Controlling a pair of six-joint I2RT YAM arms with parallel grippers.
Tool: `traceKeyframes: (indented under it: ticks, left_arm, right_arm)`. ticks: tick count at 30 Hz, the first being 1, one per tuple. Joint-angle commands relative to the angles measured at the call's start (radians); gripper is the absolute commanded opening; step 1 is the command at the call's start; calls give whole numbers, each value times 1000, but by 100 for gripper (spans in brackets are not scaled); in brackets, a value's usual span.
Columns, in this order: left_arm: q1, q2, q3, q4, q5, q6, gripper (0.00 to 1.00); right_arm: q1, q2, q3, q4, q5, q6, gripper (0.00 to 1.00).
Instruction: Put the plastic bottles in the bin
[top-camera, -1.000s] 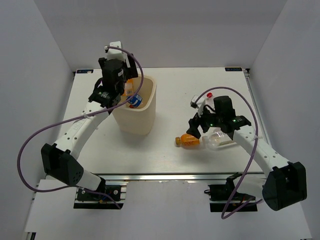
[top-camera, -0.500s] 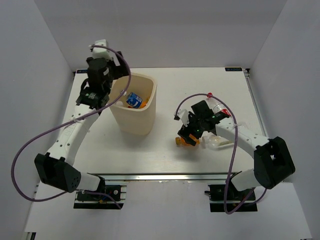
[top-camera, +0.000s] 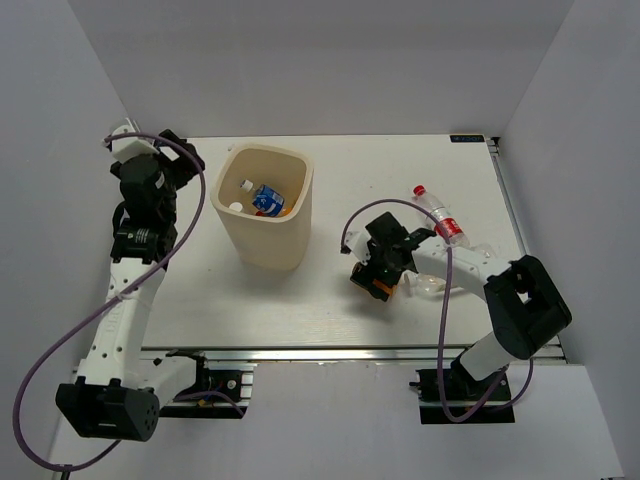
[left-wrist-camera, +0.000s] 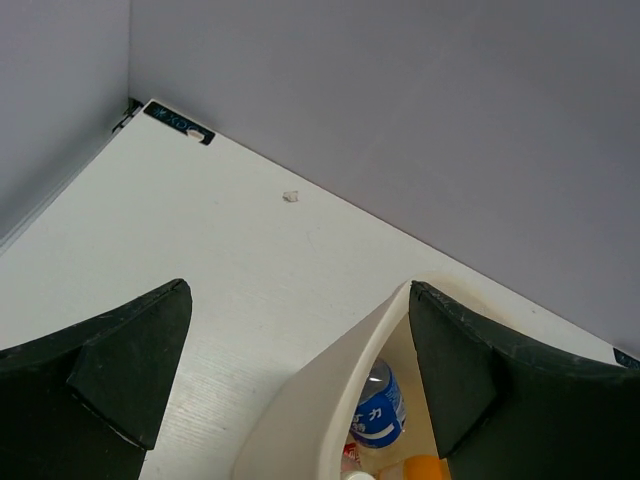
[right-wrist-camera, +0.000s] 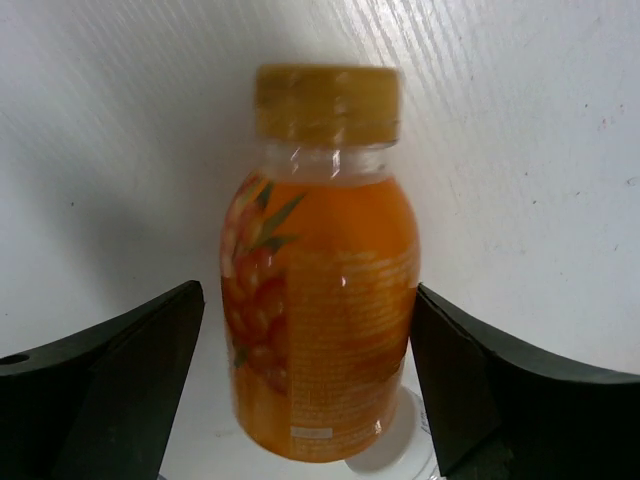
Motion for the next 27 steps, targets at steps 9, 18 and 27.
traceKeyframes:
  ticks: [9, 18, 27]
  left_arm:
    - [11, -144, -152, -97, -38, -153, 98]
    - [11, -279, -249, -172, -139, -255, 98]
    - [11, -332, -298, -174, -185, -270, 98]
  right_arm:
    - [7, -74, 15, 177, -63, -1, 49]
    - [6, -295, 216, 327, -160, 38, 52]
    - [16, -32, 729, 409, -526, 276, 50]
